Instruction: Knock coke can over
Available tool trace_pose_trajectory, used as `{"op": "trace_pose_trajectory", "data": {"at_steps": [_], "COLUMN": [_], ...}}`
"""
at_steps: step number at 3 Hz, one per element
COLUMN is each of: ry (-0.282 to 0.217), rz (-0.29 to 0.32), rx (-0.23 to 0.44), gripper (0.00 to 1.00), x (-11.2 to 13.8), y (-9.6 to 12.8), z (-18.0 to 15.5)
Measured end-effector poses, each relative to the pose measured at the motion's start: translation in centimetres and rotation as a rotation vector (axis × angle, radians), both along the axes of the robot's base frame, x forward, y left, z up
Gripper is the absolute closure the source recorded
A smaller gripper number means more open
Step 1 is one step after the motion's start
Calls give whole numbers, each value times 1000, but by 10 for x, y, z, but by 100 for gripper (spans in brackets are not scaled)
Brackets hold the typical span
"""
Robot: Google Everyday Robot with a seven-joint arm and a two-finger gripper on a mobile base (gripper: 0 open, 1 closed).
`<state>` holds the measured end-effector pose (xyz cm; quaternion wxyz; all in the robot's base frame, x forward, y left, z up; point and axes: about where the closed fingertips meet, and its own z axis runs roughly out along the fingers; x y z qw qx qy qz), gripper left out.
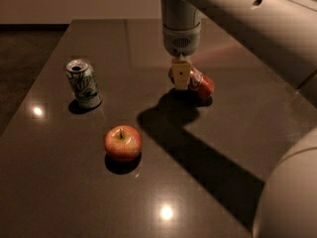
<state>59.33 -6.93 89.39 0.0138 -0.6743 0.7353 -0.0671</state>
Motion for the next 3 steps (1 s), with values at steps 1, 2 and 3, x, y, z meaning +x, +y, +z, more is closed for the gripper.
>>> {"op": "trace_pose_trajectory", "data": {"at_steps": [1, 2, 3], "ry": [25, 50, 29], "rz": [43, 77, 83], "rx": [-25, -41, -29], "gripper": [13, 0, 0], "x": [-7, -11, -6], "y": [1, 2, 5], "z": [-12, -22, -23]}}
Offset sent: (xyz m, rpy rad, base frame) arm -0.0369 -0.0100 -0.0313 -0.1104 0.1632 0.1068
